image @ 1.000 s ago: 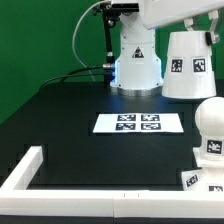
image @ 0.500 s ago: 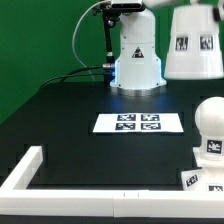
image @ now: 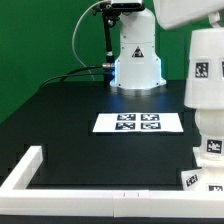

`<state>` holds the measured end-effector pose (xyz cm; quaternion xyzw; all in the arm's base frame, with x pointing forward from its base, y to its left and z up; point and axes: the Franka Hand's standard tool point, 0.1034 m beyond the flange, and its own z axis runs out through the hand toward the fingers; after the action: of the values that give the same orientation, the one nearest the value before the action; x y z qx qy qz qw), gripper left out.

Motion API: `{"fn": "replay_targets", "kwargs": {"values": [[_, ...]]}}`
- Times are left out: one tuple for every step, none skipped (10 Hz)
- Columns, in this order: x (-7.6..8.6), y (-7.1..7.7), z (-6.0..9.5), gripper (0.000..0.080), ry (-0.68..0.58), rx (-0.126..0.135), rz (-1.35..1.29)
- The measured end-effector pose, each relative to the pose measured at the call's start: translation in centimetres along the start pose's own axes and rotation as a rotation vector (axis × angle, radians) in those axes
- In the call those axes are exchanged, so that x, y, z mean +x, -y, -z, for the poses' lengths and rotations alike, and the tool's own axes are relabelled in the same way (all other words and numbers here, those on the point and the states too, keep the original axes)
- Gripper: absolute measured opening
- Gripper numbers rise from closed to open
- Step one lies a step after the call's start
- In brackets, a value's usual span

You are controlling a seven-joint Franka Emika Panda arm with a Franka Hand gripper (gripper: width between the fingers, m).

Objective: Assemble lamp

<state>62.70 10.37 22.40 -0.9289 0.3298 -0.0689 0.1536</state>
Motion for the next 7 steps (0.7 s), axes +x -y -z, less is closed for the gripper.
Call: {"fn": "replay_targets", "kwargs": {"values": [[0.0,0.1,-0.4,0.0041,0.014,0.013,-0.008],[-0.4,-0.1,-0.9,0.0041,0.019,0.009,-0.008],[-0.8,-0.3,-1.4,0.0041,0.027,0.002,-0.006],[-1.2,-0.5,-1.8,0.0041,0.029,-0.010,0.005],[-1.5,-0.8,-2.5,0.0041,0.025,-0.041,0.043],[-1.7,-1.0,-3.0,0.0041,0.011,-0.087,0.109],[-1.7,-1.1,-3.2,0.0041,0.011,-0.093,0.119]]}}
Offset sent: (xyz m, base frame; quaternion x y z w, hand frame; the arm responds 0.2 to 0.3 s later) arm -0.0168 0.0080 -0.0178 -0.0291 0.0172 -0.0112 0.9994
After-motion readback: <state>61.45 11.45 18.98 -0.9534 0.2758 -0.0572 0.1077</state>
